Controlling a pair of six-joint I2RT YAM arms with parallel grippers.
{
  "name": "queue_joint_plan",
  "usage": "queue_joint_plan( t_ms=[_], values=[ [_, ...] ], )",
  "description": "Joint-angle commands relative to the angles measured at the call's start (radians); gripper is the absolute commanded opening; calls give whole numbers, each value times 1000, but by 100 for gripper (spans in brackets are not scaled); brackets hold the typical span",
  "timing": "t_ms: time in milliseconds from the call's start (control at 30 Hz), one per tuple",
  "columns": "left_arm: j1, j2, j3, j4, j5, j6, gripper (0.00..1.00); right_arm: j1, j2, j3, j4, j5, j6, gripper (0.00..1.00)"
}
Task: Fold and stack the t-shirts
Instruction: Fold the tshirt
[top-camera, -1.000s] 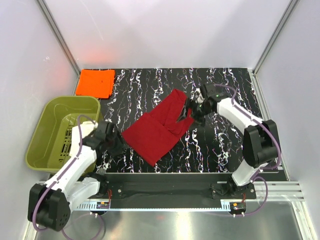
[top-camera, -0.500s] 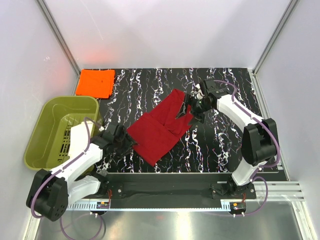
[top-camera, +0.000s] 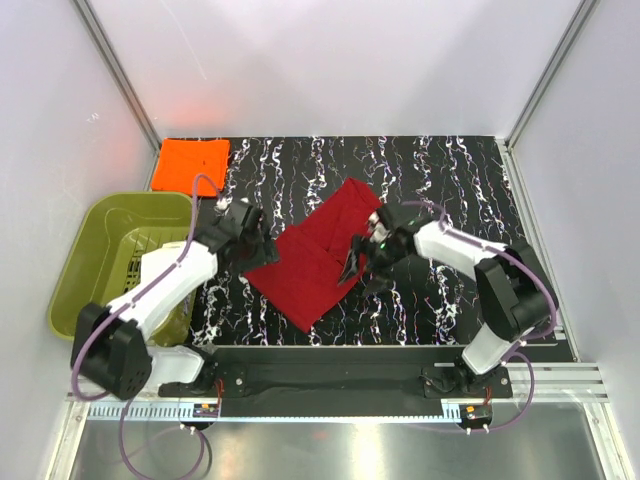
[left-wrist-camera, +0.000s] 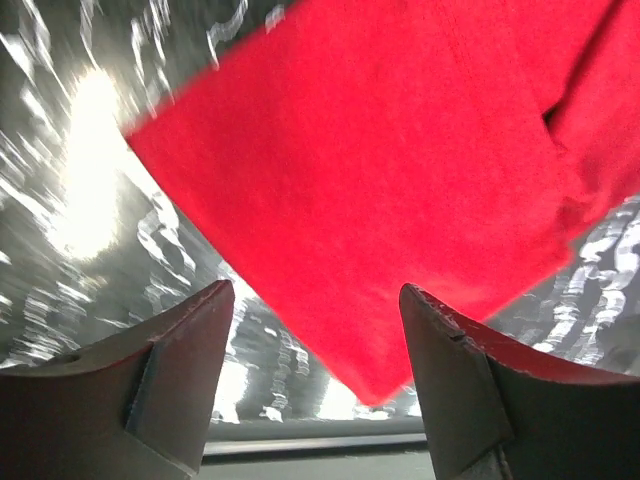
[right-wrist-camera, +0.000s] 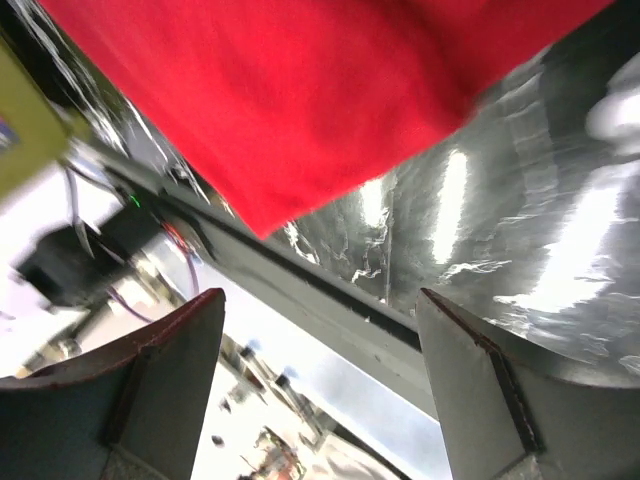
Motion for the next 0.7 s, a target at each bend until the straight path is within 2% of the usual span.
queue_joint_plan(
  t_ms=[0,67,167,200,433,667],
  values=[
    [45,88,106,-78,-30,303,72,102,-58,-106,143,-15,111,83],
    [74,121,166,-70,-18,378,71,101,-70,-158,195,0,160,79],
    [80,158,240,-36,13,438,71,99,-63,-146,186,120,174,76],
    [80,167,257,-42,17,440,71,92,-49,-123,156,185,183,67],
    [82,154,300,-53,65,408,70,-48,-12,-88,148,319,210,72],
    [83,178,295,-77,99,403,70,-174,182,106,152,324,118,72]
  ],
)
